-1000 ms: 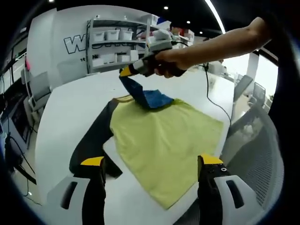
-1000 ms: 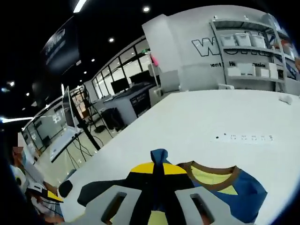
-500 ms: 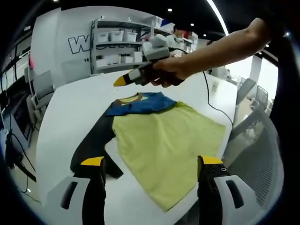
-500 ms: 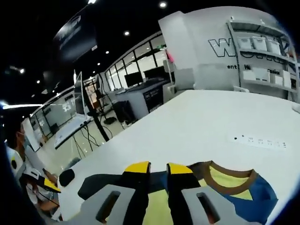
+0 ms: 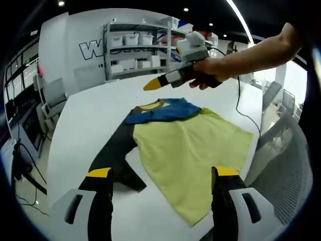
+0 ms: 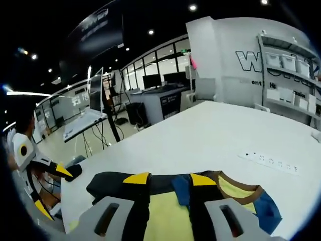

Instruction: Fold the garment on the visible template until the final outline fits inside the template.

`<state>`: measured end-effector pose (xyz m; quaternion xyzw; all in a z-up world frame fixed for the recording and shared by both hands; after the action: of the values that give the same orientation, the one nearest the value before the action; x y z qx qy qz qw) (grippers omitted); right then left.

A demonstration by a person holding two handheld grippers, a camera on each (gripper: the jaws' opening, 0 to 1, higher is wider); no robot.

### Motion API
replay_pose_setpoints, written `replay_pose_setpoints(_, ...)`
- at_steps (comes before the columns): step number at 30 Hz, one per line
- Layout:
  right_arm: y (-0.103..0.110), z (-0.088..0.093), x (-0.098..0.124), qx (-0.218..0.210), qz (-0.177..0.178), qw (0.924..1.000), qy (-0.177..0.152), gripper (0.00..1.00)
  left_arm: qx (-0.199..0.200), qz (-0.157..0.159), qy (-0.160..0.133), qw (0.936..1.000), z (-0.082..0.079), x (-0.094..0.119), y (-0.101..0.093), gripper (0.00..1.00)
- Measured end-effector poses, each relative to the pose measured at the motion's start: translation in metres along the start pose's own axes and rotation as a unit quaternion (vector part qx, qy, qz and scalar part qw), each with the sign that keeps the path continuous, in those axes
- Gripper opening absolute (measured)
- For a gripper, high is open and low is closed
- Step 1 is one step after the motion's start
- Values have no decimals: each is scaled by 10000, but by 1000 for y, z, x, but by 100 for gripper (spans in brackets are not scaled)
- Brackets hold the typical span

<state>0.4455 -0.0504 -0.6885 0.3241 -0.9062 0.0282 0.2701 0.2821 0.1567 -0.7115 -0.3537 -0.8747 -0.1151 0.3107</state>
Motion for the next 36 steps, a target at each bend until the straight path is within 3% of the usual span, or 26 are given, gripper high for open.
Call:
replay_pose_setpoints(7, 2, 11, 20, 270, 116, 9996, 44, 38, 148, -281, -64, 9995, 3, 2, 16, 81)
replay_pose_setpoints(14, 2, 19, 39, 442, 206, 9988, 68, 45, 178, -345, -50, 9992, 3, 2, 22, 80)
replay_pose_setpoints(18, -5, 27, 46, 522, 291, 9981, 150, 46, 164, -293, -155, 9993, -5, 2, 19, 80)
replay_pose_setpoints(25, -19, 35, 45, 419, 397, 9979, 283, 44, 89, -184, -216, 9996, -14, -2, 16, 81)
replay_pose_setpoints(36, -35, 47, 20, 587, 330, 9958, 625, 40, 53, 40, -246, 9997, -18, -3, 10, 83)
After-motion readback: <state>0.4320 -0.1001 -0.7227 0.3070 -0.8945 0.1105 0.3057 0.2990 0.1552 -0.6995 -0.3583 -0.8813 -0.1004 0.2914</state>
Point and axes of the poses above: the point that each gripper's makers call its tool centre point, and the gripper's own axes: x roughly backward along the fingers, y roughly to its left, z roughly out of its underside, the point moved 6 cm from there along x, roughly backward along the fingers, and after that the axes turned 6 degrees about y, right-handed, at the moved point
